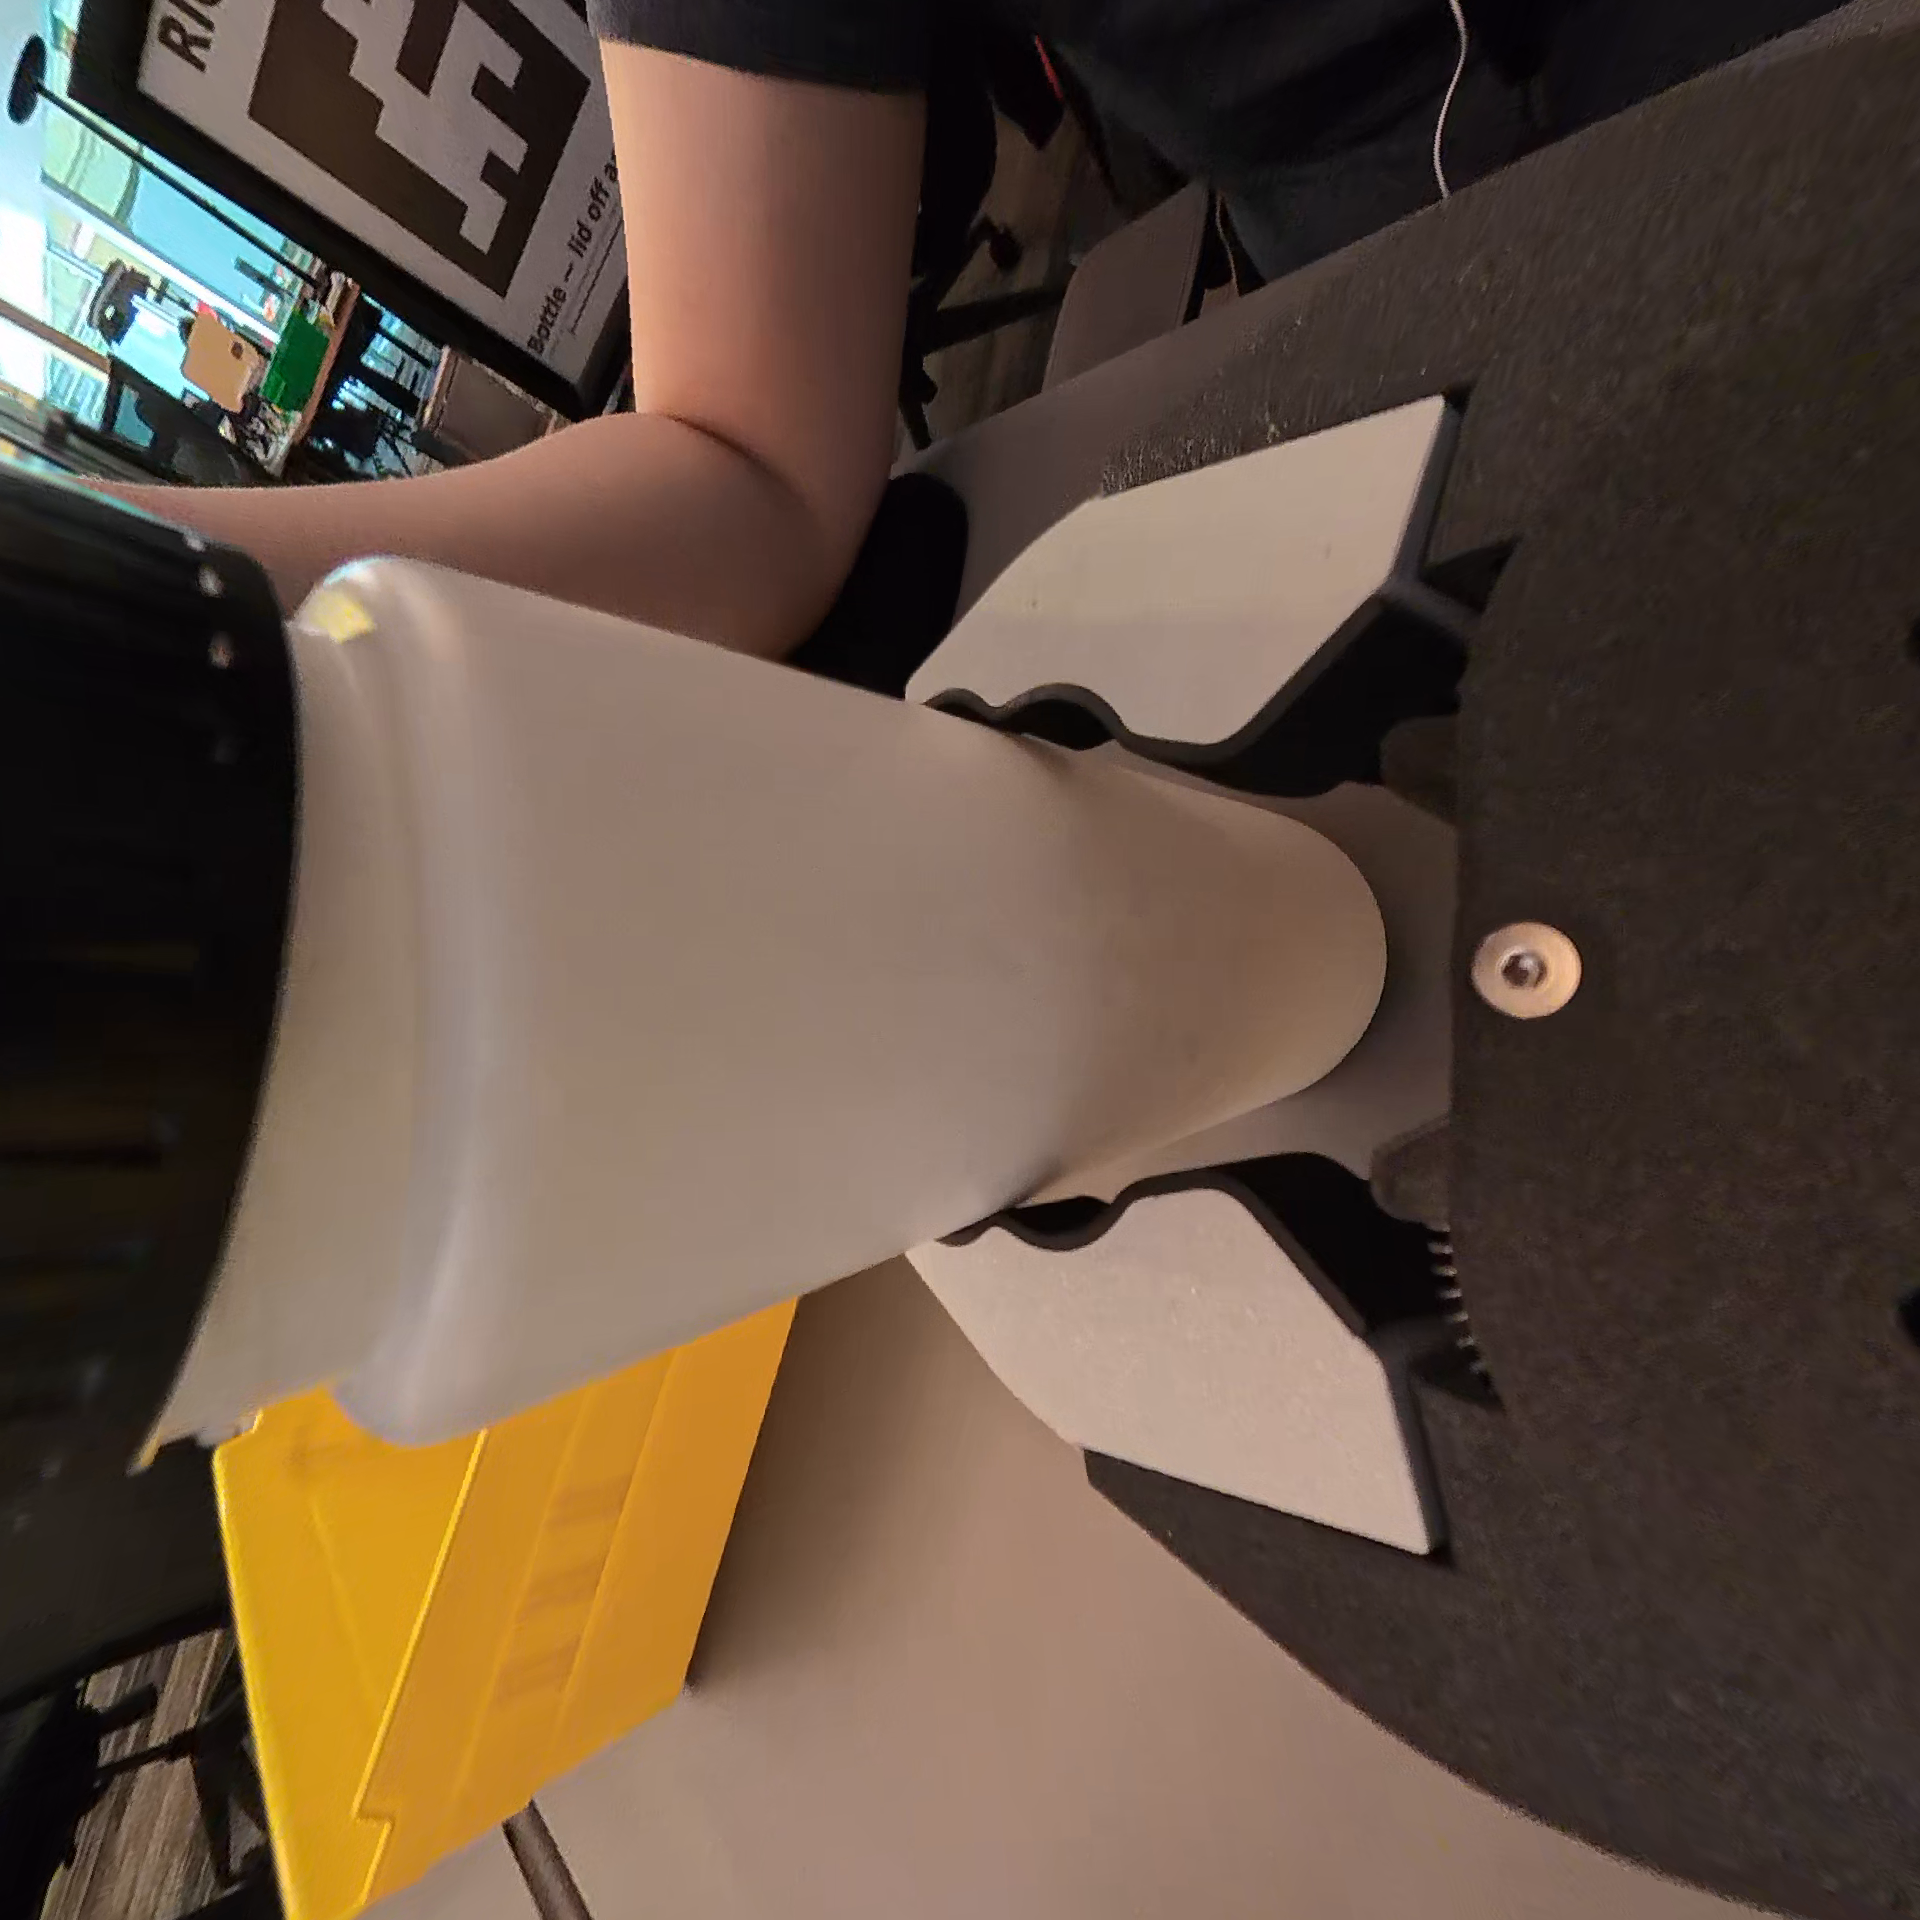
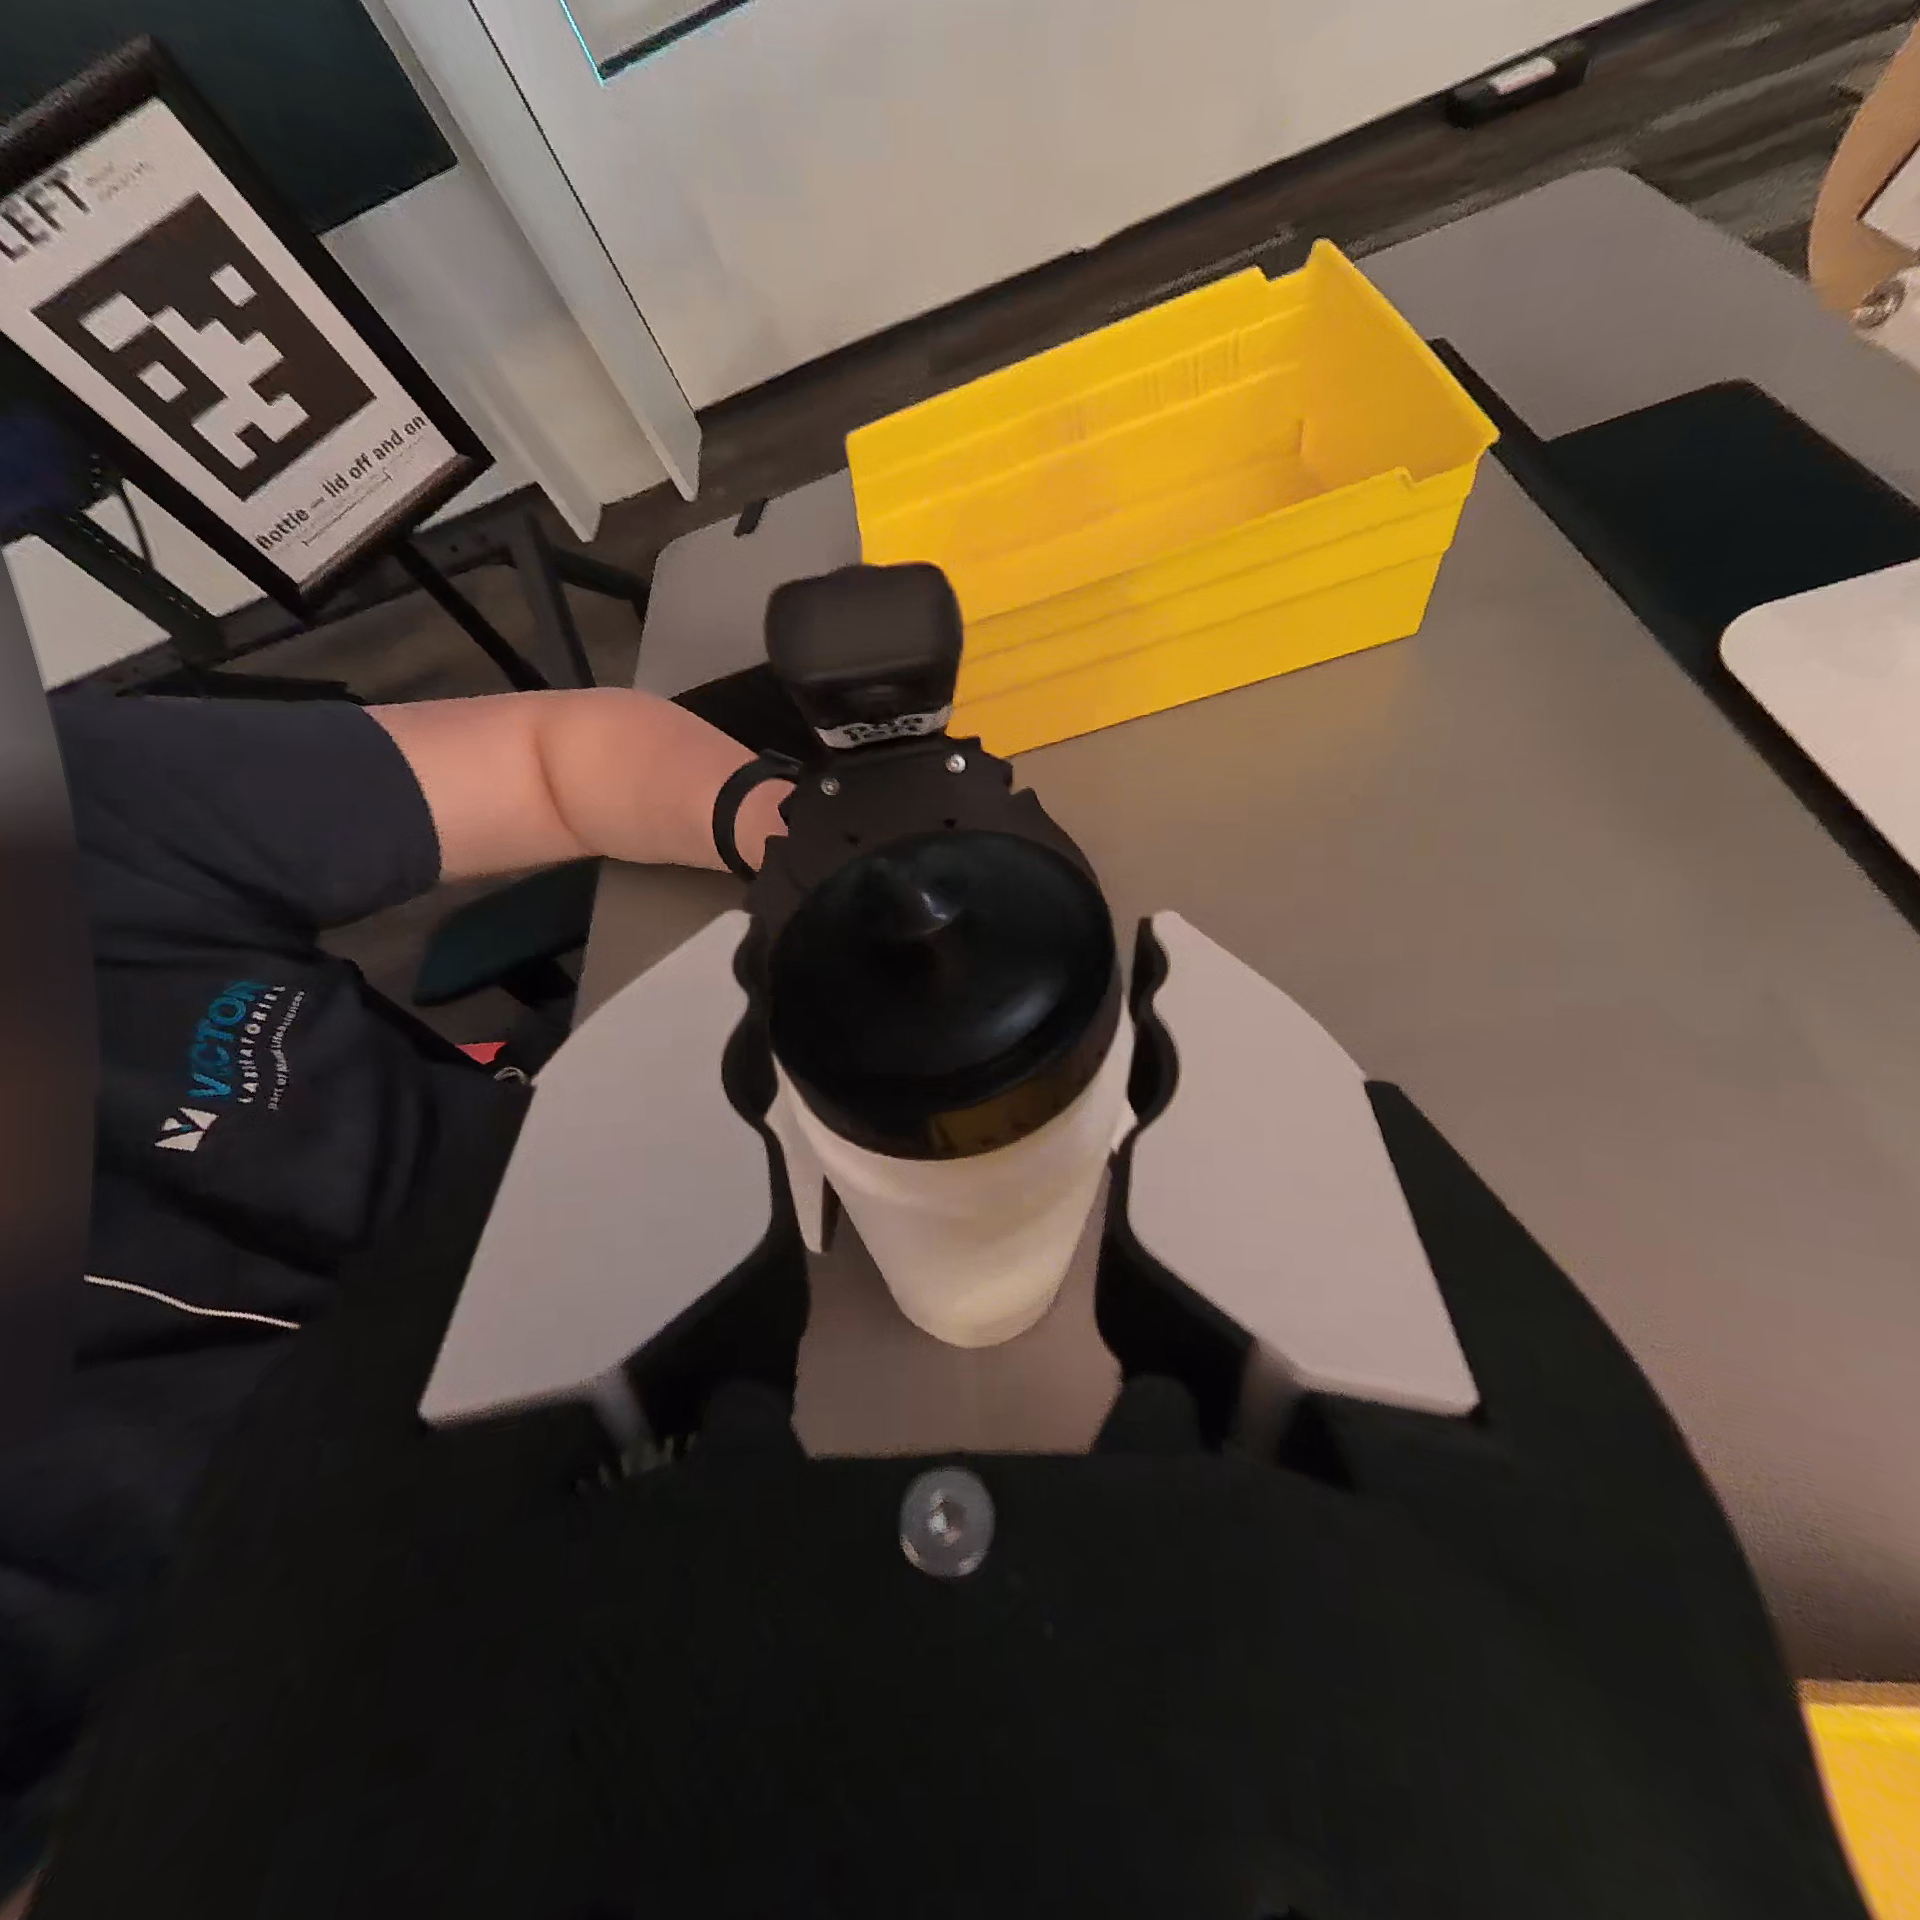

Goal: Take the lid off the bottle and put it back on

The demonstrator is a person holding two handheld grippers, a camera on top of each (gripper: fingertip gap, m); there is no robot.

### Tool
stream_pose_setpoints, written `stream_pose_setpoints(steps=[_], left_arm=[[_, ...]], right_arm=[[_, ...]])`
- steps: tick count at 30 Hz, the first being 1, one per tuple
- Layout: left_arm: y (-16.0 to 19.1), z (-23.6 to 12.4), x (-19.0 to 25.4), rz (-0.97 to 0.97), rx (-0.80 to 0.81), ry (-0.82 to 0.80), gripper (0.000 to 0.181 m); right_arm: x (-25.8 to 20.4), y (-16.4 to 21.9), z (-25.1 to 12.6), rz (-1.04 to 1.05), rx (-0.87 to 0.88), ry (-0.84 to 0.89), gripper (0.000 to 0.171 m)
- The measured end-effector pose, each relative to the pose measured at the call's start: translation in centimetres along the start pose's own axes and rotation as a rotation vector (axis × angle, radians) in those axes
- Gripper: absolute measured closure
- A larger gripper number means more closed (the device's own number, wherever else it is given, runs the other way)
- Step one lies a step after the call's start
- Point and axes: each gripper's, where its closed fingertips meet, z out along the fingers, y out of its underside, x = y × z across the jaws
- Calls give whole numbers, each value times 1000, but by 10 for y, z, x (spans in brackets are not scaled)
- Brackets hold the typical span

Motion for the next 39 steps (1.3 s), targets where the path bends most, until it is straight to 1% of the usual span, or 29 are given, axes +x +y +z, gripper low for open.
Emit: stream_pose_setpoints(steps=[3, 6, 9, 13, 14, 16, 20, 25, 30, 36, 39], left_arm=[[0, -2, -4, 8, 2, -22, 94], [-1, -4, -11, 29, 7, -67, 94], [-1, -6, -18, 75, 5, -119, 94], [-1, -7, -23, 107, 6, -162, 94], [-1, -8, -24, 110, 9, -172, 94], [-1, -8, -25, 124, 11, -181, 94], [0, -10, -32, 178, -7, -239, 94], [0, -13, -38, 201, -12, -287, 94], [0, -15, -43, 193, -8, -307, 94], [0, -15, -44, 193, -9, -307, 94], [0, -15, -43, 201, -13, -304, 94]], right_arm=[[2, -2, 0, -72, -3, 41, 102], [-3, -9, 0, -175, 22, 72, 95], [-1, -7, 3, -255, -7, 127, 91], [-1, -1, 11, -333, -54, 153, 92], [0, -1, 11, -354, -68, 169, 98], [0, 0, 13, -381, -80, 182, 100], [0, 1, 12, -332, -90, 182, 100], [-1, -11, 8, -141, 20, 98, 101], [6, -4, 14, -191, -29, 136, 100], [7, -5, 16, -215, -29, 149, 100], [5, -2, 18, -259, -47, 147, 100]])
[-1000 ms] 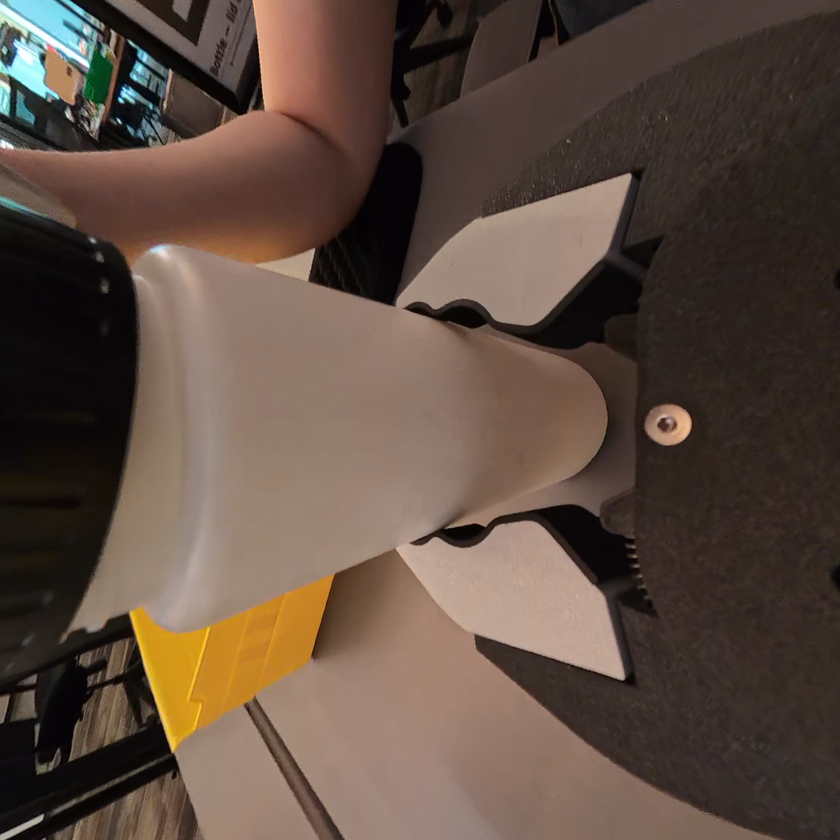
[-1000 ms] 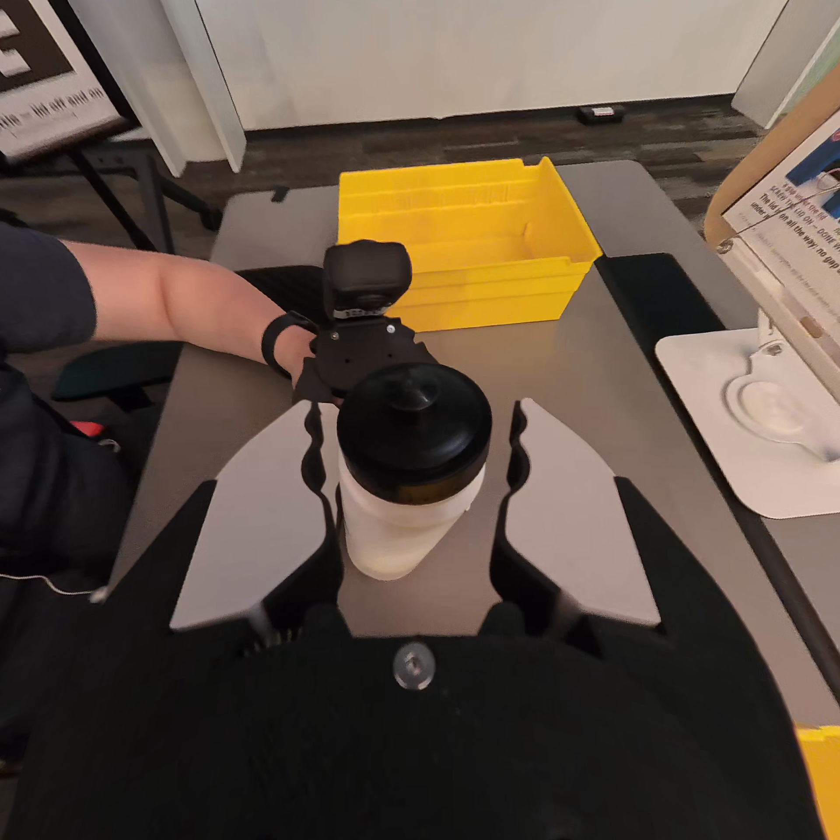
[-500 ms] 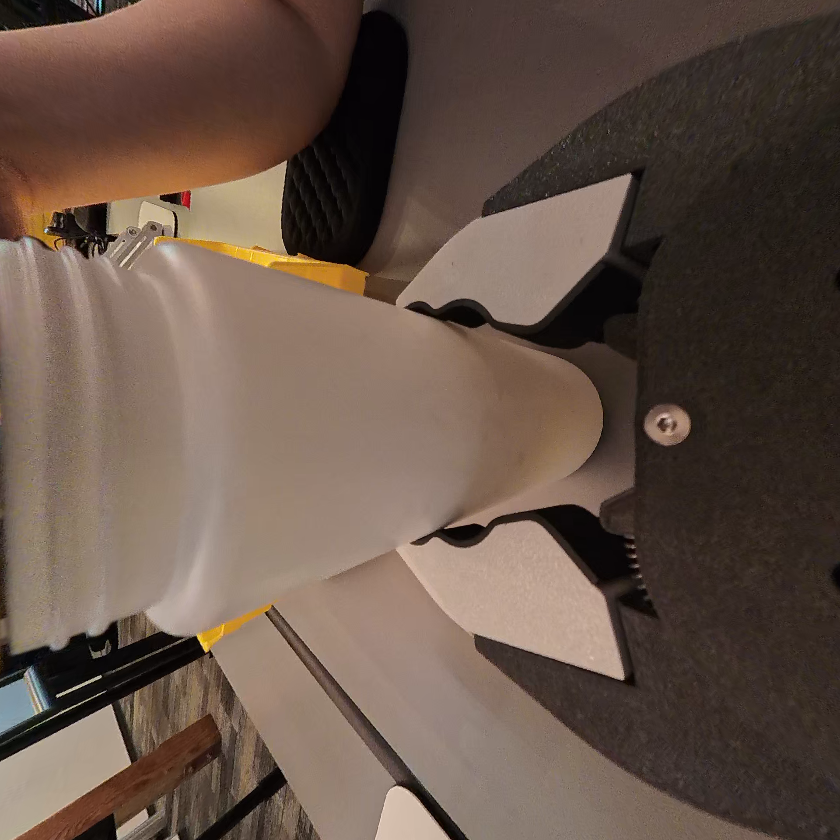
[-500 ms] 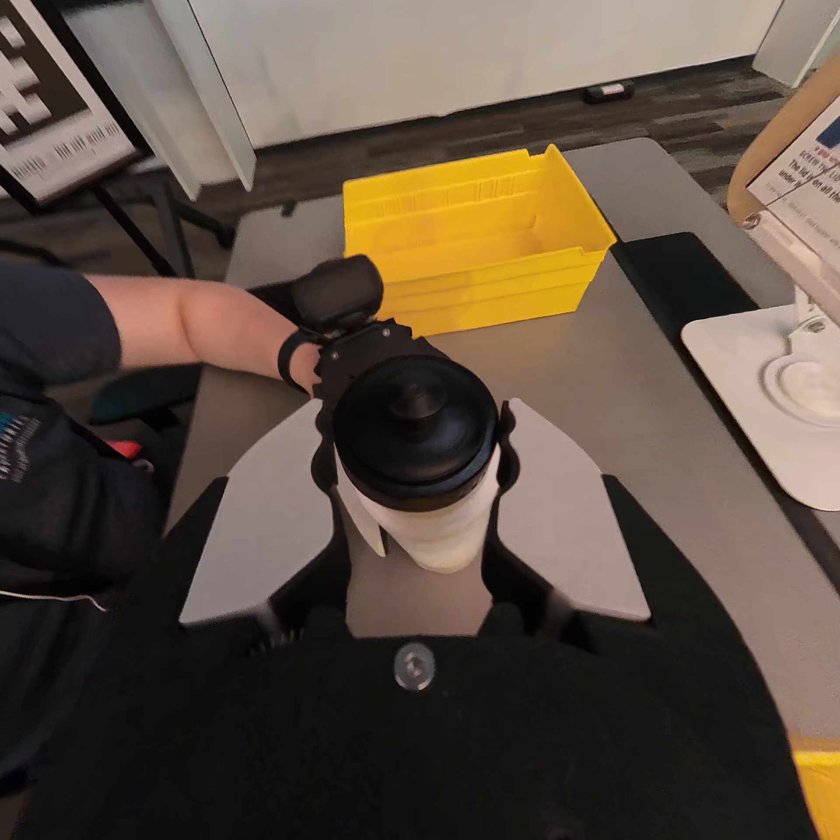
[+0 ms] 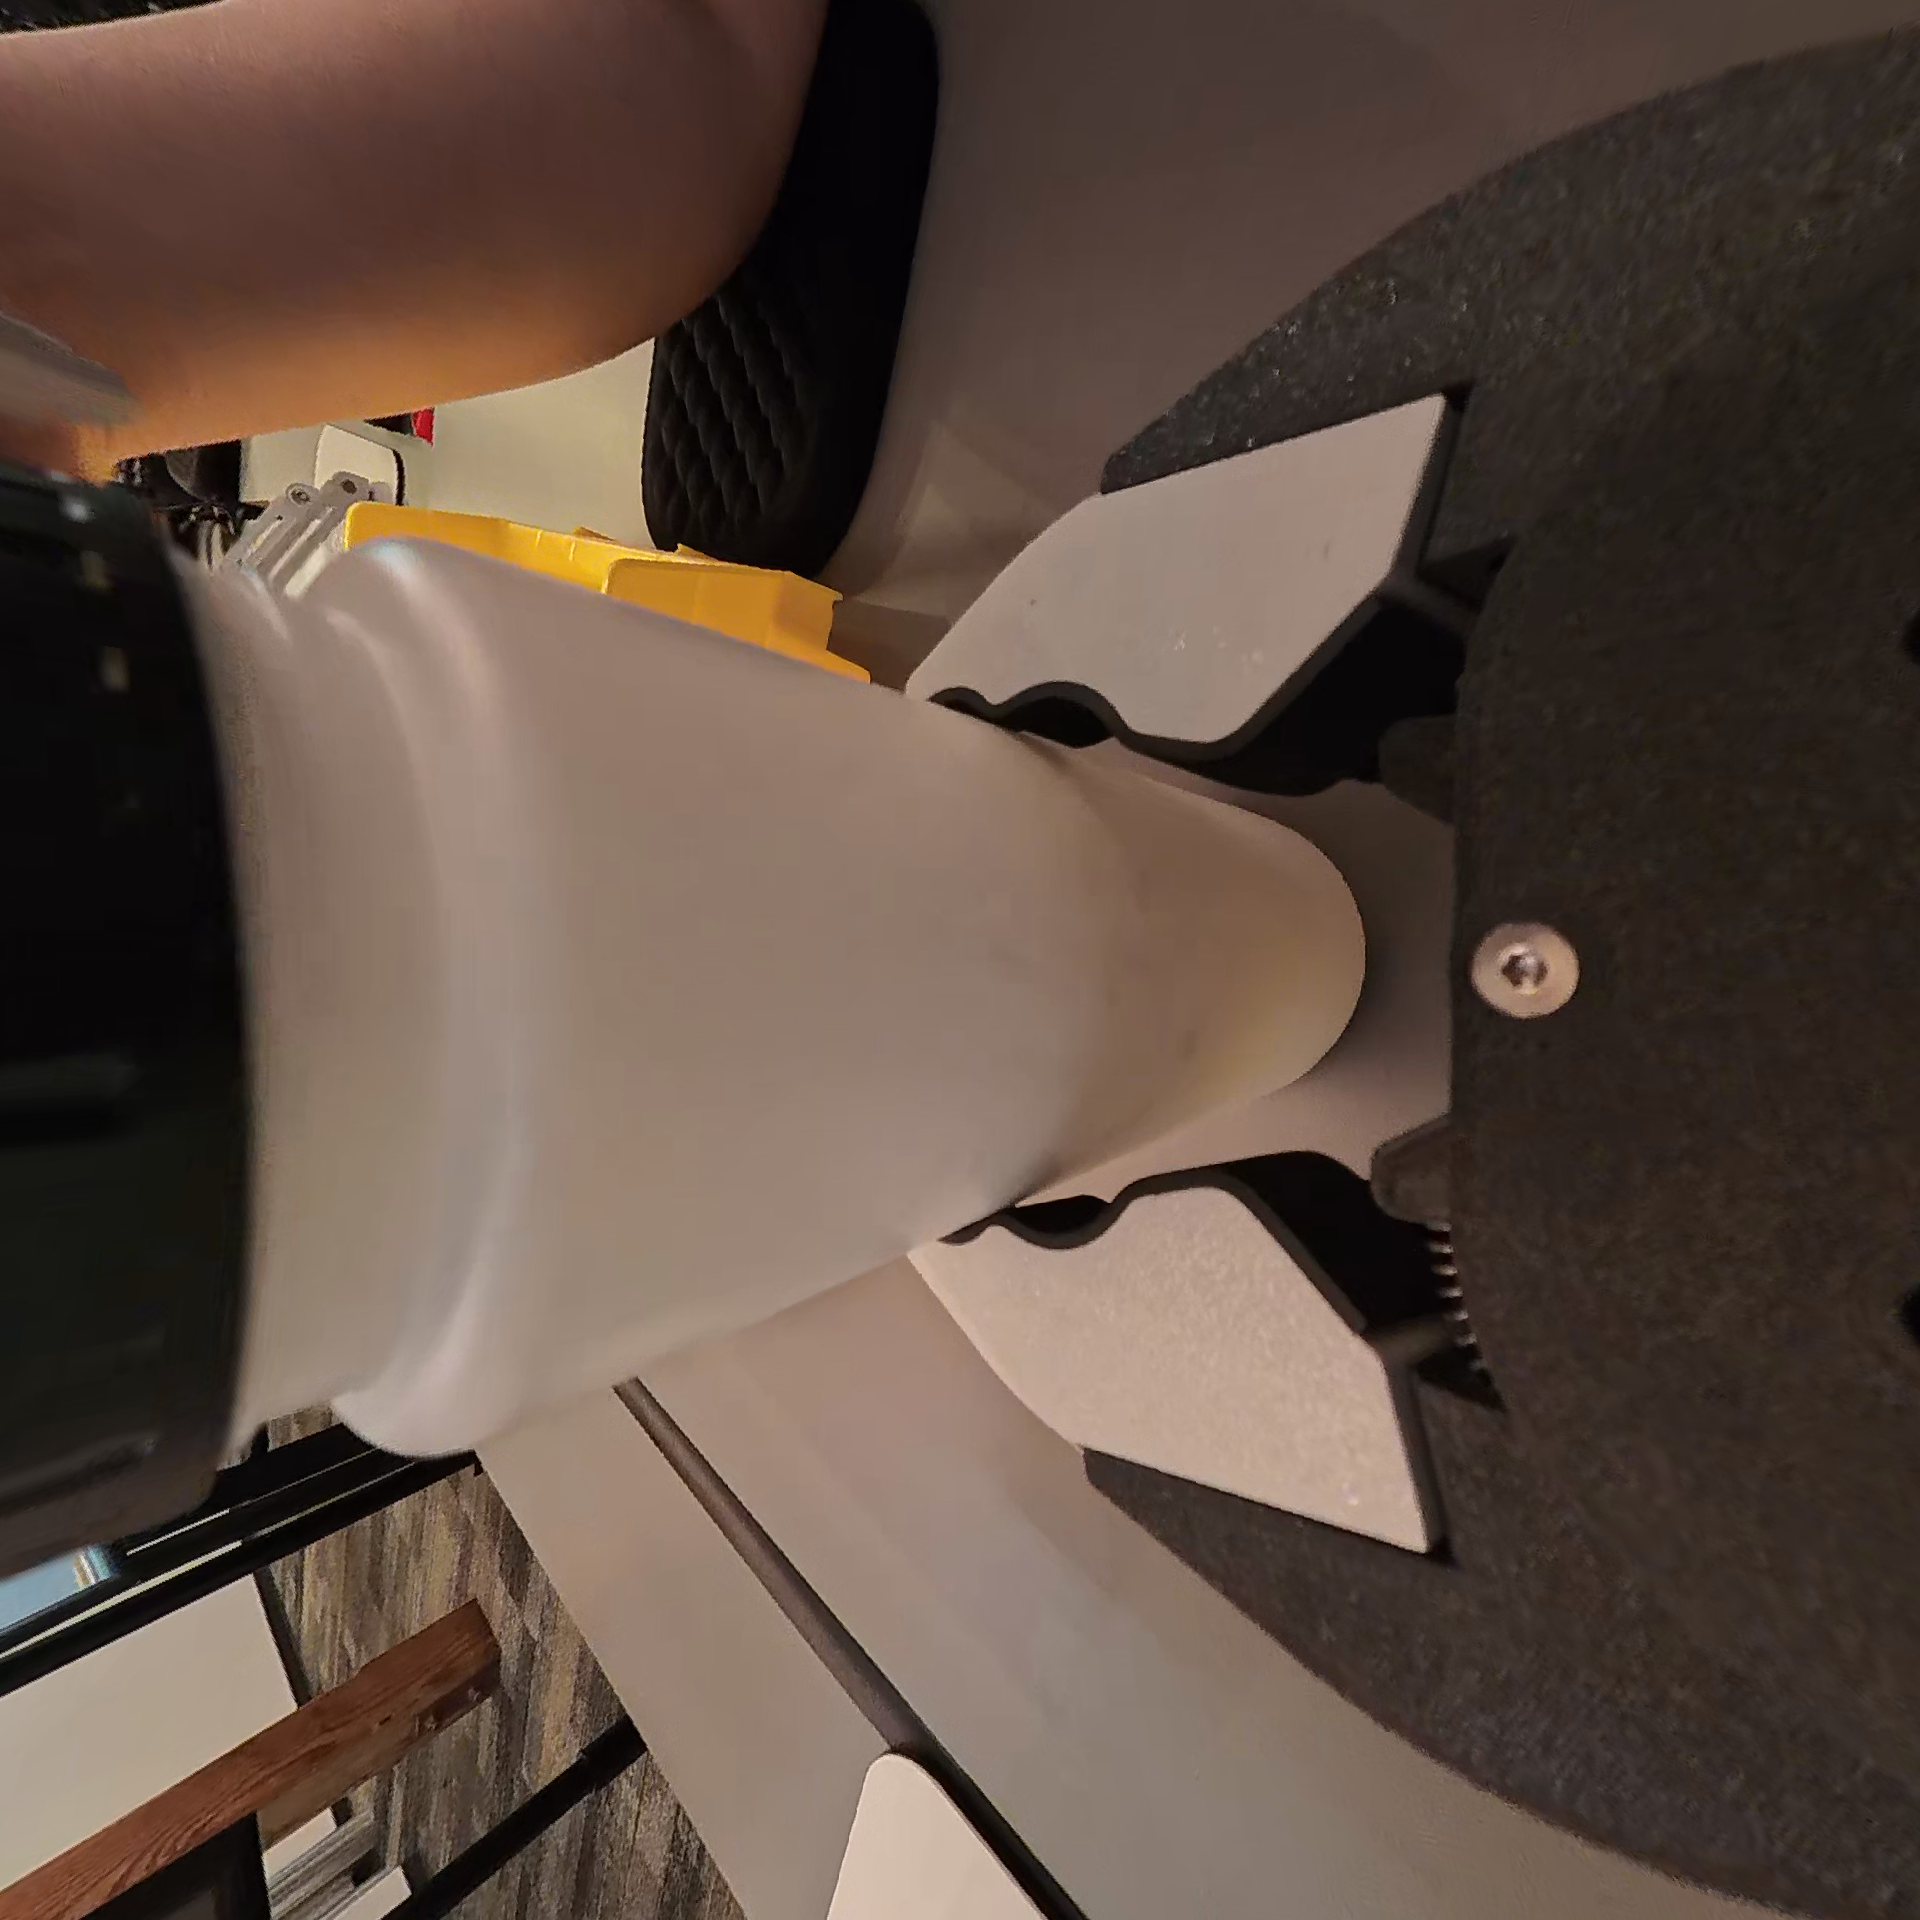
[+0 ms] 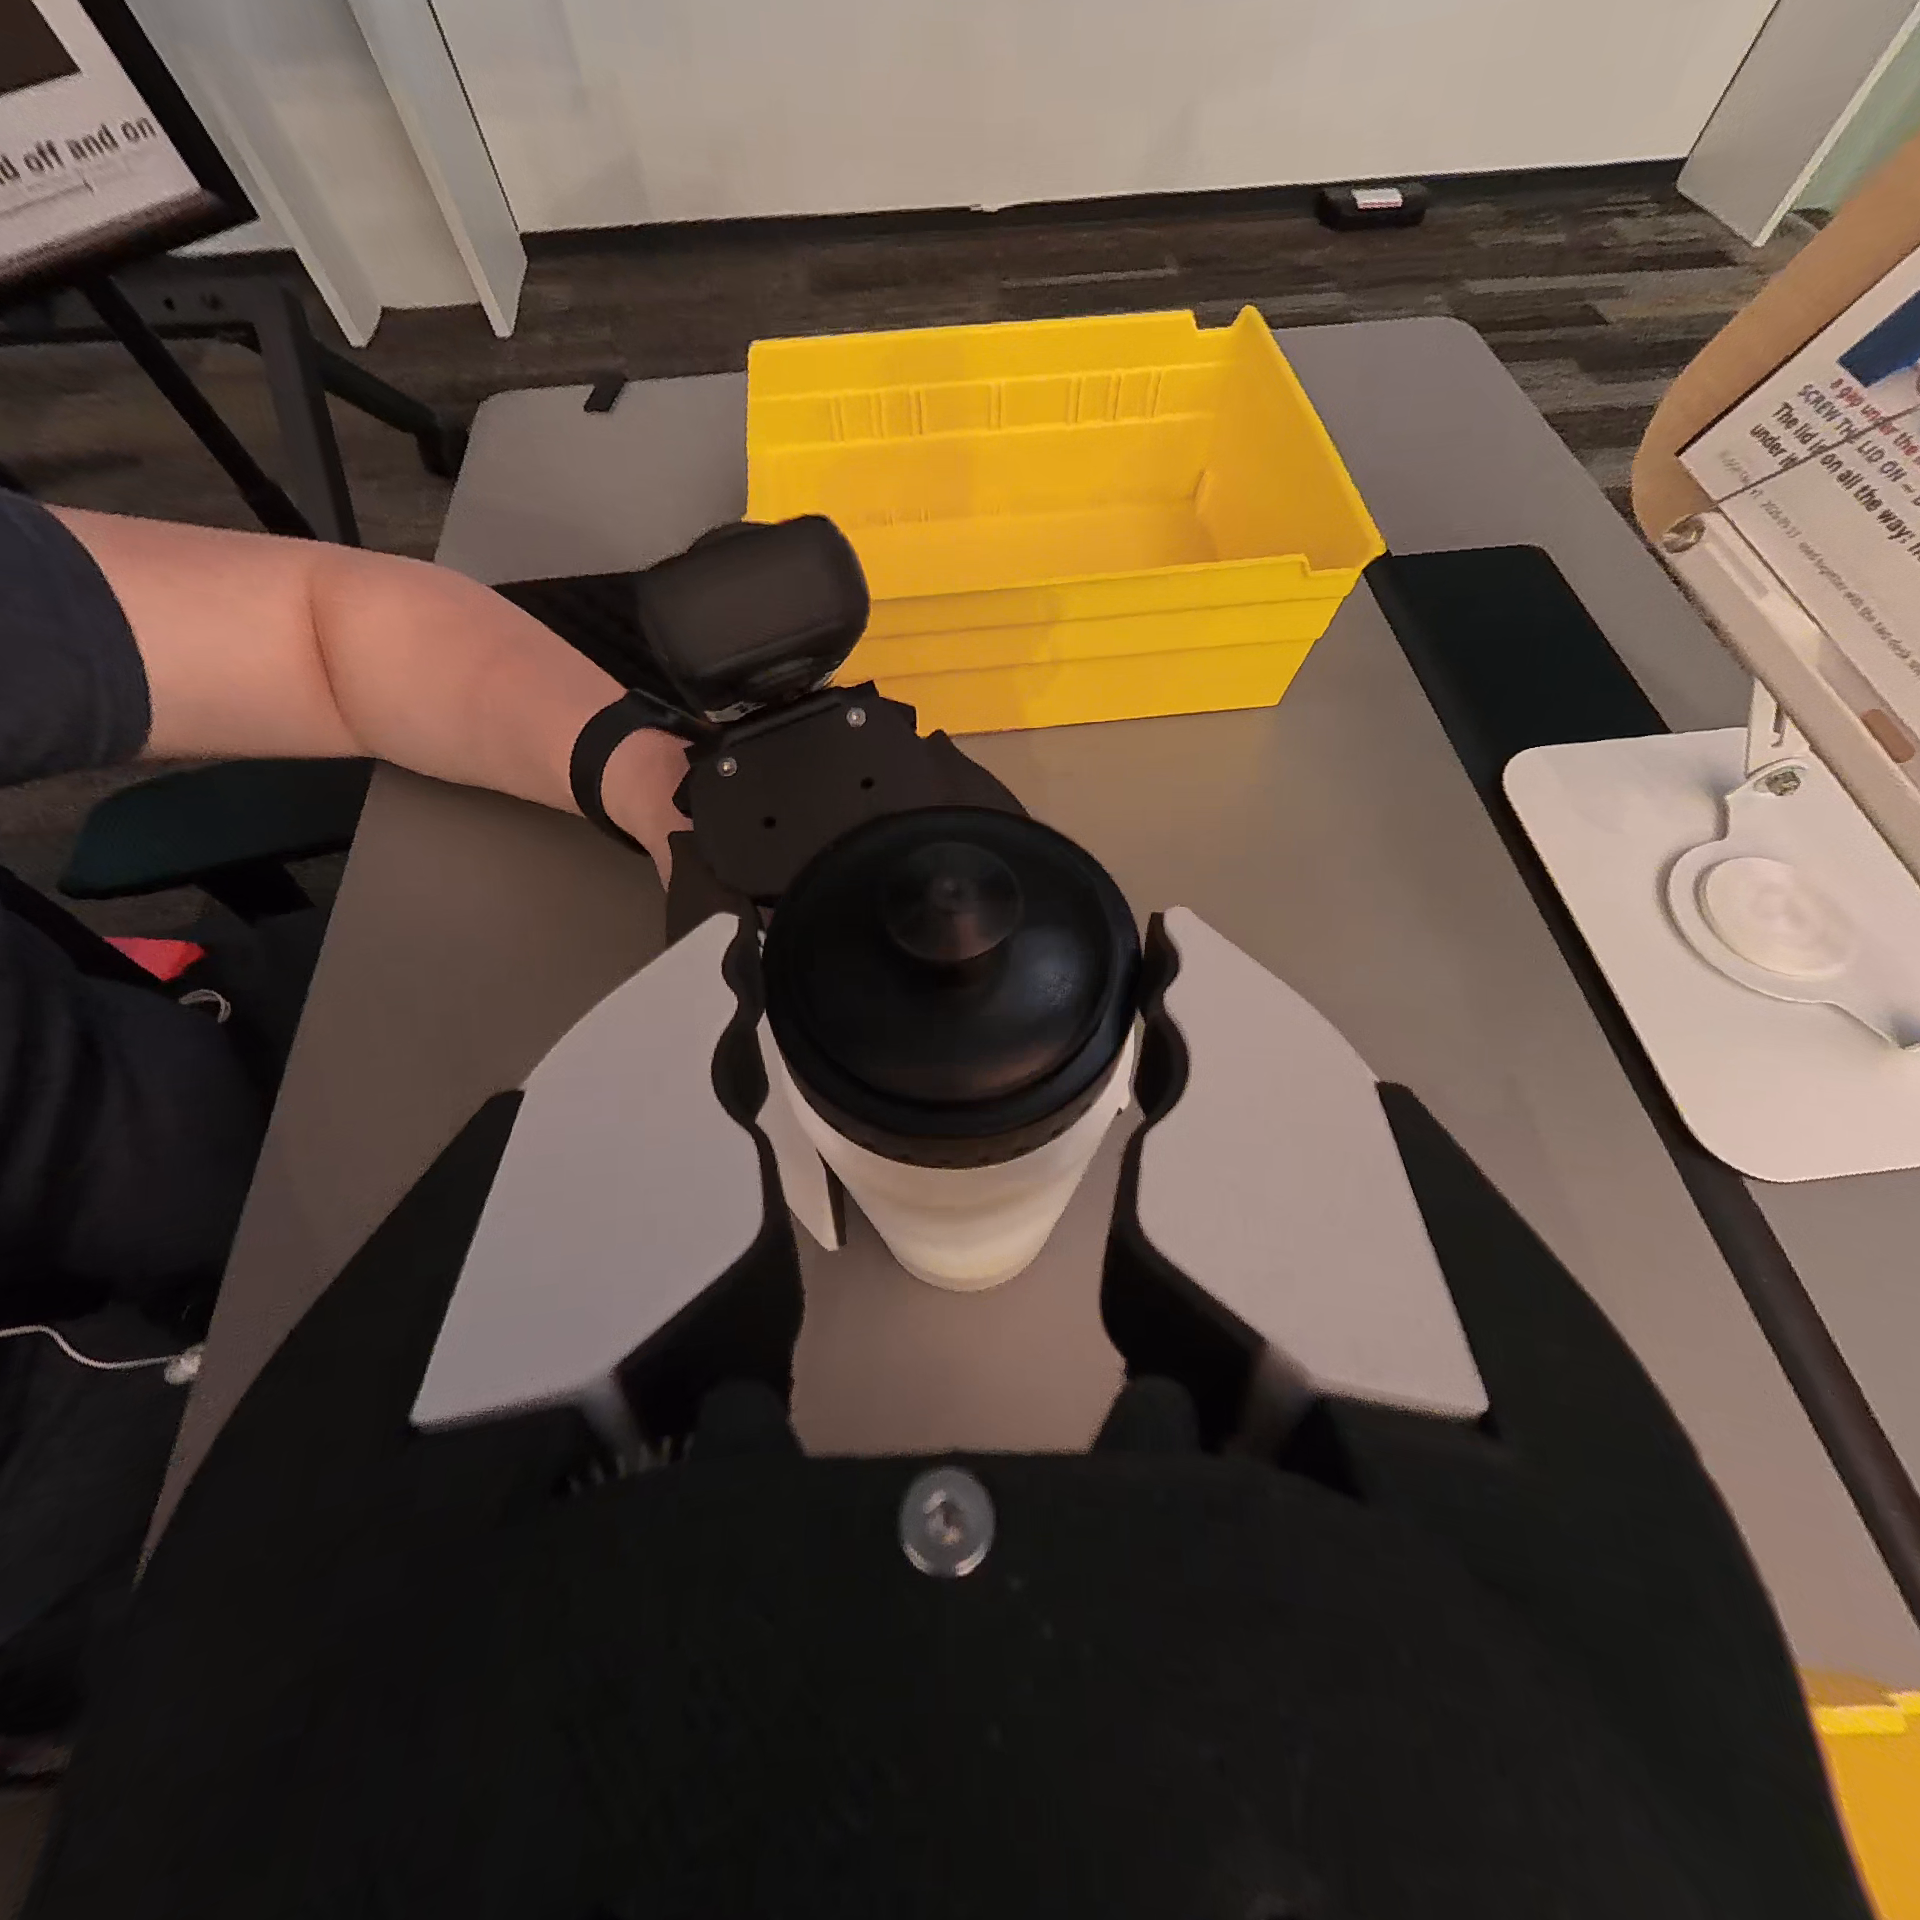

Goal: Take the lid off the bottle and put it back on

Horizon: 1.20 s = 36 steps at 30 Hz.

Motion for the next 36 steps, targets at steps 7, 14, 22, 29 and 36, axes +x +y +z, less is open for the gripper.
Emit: stream_pose_setpoints(steps=[7, 14, 22, 29, 36], left_arm=[[0, 1, 10, 23, 12, 74, 94], [0, 1, -9, -41, 2, -95, 94], [4, -7, -32, -98, -9, -267, 94], [2, -4, -25, -65, 27, -152, 94], [0, -1, -13, -42, 45, -66, 94]], right_arm=[[-10, 3, -2, -62, -2, -58, 100], [6, 2, 1, 38, -28, 75, 100], [25, -6, 15, 169, 23, 309, 100], [23, -15, 0, -9, 66, 232, 90], [10, -10, -6, -26, 120, 20, 89]])
